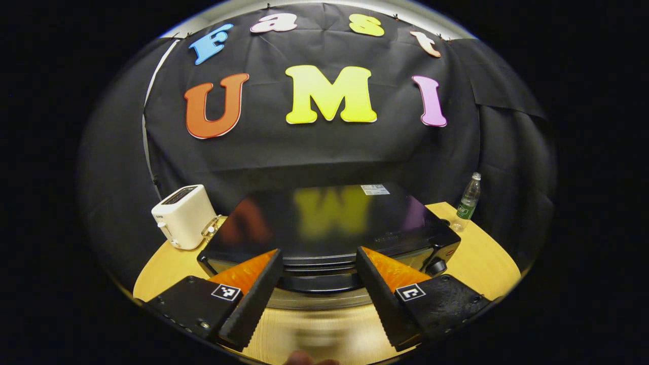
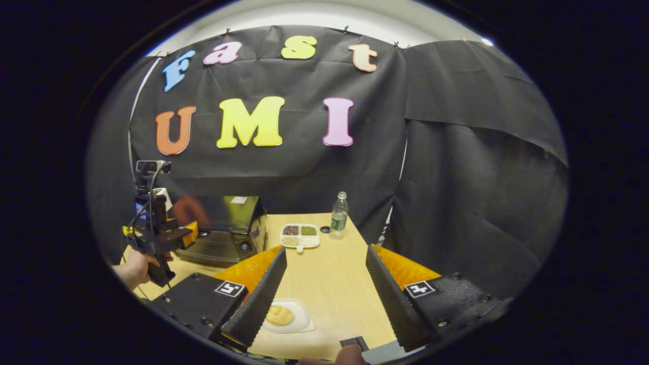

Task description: Open the electric oven with the left hand, put the food in, and close the electric oven.

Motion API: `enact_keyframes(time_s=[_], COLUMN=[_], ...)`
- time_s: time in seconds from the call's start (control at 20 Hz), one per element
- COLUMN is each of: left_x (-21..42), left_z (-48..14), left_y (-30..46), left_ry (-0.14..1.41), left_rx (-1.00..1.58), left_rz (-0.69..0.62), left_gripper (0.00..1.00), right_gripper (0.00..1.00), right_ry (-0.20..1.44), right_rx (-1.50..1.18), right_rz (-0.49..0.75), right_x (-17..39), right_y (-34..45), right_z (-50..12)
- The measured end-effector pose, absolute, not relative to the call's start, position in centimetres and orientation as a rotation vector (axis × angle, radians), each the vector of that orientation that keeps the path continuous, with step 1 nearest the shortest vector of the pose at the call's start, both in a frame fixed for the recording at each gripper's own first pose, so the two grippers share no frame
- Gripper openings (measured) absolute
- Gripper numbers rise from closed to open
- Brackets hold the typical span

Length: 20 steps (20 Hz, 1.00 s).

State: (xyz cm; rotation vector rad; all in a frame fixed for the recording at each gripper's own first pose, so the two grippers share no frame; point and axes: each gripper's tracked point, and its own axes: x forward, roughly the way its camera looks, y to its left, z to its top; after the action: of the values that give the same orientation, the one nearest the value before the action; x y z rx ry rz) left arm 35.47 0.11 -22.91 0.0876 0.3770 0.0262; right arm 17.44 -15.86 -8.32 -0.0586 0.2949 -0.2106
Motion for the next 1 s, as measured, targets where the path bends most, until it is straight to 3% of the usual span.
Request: enact_keyframes(time_s=[0.05, 0.1, 0.5, 0.55, 0.6, 0.7, 1.0], left_x=[35.3, 34.8, 28.7, 27.8, 27.1, 25.3, 21.8], left_z=[-22.9, -23.1, -24.8, -25.2, -25.7, -27.1, -30.4], left_y=[0.1, -0.1, -0.7, -0.7, -0.7, -0.8, -0.8], left_ry=[0.368, 0.379, 0.446, 0.462, 0.476, 0.538, 0.627], left_rx=[0.088, 0.087, 0.126, 0.134, 0.127, 0.021, 0.038], left_rz=[0.024, 0.027, 0.015, 0.010, 0.003, 0.019, 0.020], left_gripper=[0.87, 0.96, 0.96, 1.00, 0.96, 0.97, 0.97], right_gripper=[0.99, 1.00, 1.00, 1.00, 1.00, 0.99, 0.99], right_ry=[0.295, 0.294, 0.280, 0.281, 0.282, 0.281, 0.295], right_rx=[-0.062, -0.064, -0.021, -0.015, -0.012, -0.008, -0.021], right_rz=[-0.205, -0.203, -0.208, -0.206, -0.204, -0.205, -0.214], right_x=[17.4, 17.3, 15.0, 14.6, 14.2, 13.5, 11.1], right_y=[-15.6, -15.5, -14.6, -14.5, -14.3, -14.2, -14.6], right_z=[-8.4, -8.4, -8.4, -8.5, -8.5, -8.5, -9.3])
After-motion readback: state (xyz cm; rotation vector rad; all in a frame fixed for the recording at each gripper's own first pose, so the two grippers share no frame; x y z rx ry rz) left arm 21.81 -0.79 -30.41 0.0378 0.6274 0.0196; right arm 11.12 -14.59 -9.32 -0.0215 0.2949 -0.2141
